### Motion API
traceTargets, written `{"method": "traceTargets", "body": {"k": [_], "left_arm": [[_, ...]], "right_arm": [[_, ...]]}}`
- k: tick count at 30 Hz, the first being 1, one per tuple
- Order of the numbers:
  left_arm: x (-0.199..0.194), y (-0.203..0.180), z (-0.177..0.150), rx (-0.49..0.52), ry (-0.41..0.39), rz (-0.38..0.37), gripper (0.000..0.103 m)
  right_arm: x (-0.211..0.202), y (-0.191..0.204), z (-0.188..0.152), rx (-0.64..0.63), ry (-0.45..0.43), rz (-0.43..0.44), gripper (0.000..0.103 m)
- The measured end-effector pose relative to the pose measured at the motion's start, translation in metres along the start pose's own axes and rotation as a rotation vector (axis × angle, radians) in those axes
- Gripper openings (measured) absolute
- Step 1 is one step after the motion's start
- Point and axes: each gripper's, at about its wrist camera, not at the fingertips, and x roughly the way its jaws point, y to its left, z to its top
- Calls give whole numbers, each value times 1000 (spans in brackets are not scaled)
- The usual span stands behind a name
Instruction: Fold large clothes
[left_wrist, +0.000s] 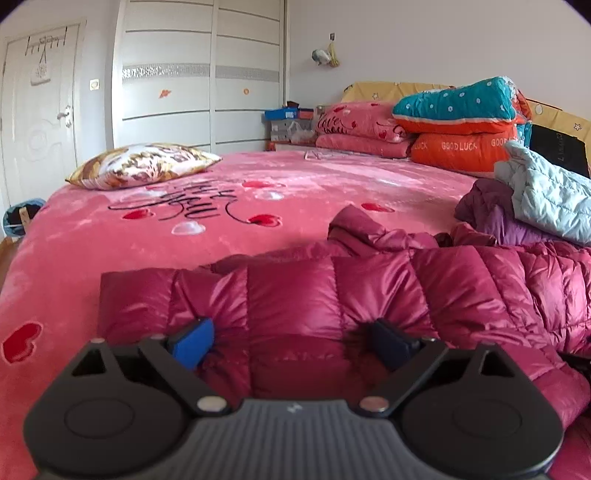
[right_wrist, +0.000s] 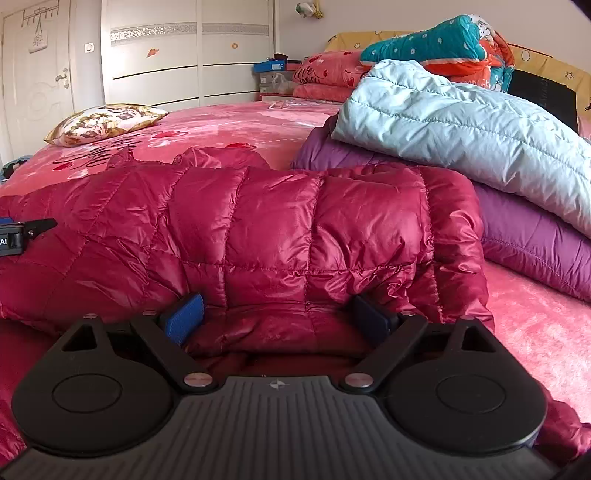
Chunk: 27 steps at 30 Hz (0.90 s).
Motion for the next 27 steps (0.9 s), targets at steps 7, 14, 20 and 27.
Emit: {"method": "traceTargets", "body": {"k": [7, 14, 20, 27], "left_arm": [[-26, 5, 24, -44, 65, -52, 93], [-114, 3, 19, -31, 93, -125, 93], [-162, -7, -6, 33, 225, -171, 93], [-199, -19, -35, 96, 314, -251, 93]], "right_arm": [[-31, -24, -7, 114, -40, 51, 103], [-93, -53, -15, 184, -14, 52, 103], [-126, -59, -46, 211, 74, 28, 103], [-161, -41, -78, 139, 157, 20, 103]]}}
